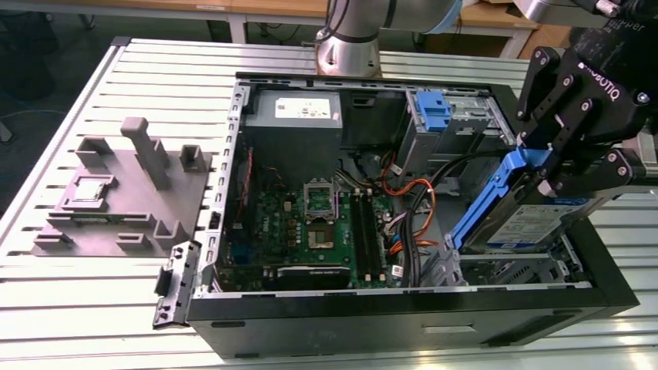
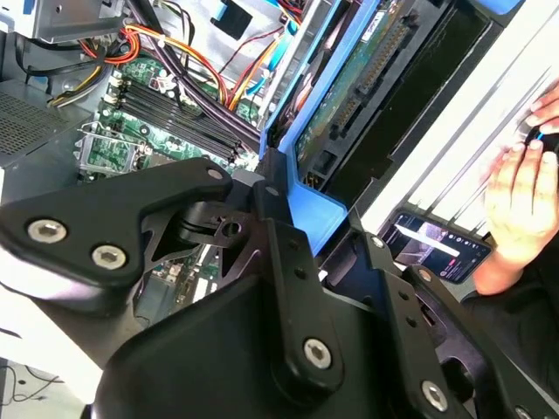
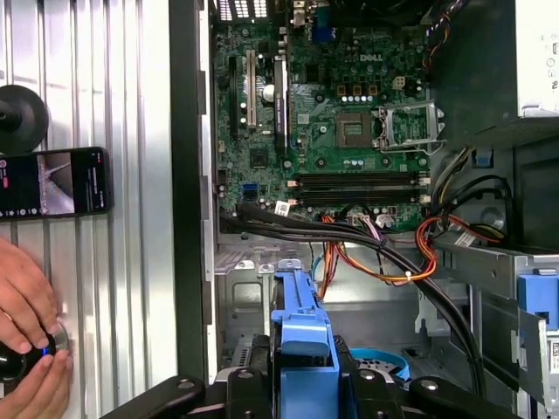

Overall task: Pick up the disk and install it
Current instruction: 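Insert the disk into the insertion slot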

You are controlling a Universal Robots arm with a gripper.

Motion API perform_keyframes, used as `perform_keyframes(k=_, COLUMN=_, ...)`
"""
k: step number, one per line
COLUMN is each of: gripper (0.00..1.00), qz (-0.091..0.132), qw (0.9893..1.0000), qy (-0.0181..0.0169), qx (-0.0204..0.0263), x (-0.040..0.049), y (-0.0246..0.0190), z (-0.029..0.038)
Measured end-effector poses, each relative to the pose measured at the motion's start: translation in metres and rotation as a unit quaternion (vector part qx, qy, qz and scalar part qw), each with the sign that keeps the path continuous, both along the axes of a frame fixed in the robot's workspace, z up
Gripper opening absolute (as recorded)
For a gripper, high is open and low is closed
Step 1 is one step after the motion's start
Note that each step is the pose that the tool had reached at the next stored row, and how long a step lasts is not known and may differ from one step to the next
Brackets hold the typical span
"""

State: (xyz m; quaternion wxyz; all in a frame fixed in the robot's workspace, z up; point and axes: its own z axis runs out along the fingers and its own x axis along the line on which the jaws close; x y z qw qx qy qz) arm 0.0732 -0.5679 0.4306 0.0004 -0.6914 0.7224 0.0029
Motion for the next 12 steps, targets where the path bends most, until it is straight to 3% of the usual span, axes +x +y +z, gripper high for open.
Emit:
perform_keyframes(k=5, gripper=0.38, qz=0.0, qw=1.0, qy=0.0, qx=-0.0002, x=0.0, y=0.0, z=0.0001)
perform_keyframes(k=6, gripper=0.44, qz=0.0, qw=1.0, qy=0.0, qx=-0.0003, x=0.0, y=0.0, z=0.0001)
perform_keyframes(k=7, gripper=0.44, qz=0.0, qw=1.0, qy=0.0, qx=-0.0002, x=0.0, y=0.0001, z=-0.0002)
perform_keyframes(k=12, gripper=0.44, qz=0.0, qw=1.0, qy=0.0, qx=-0.0002, x=0.0, y=-0.0003, z=-0.0082)
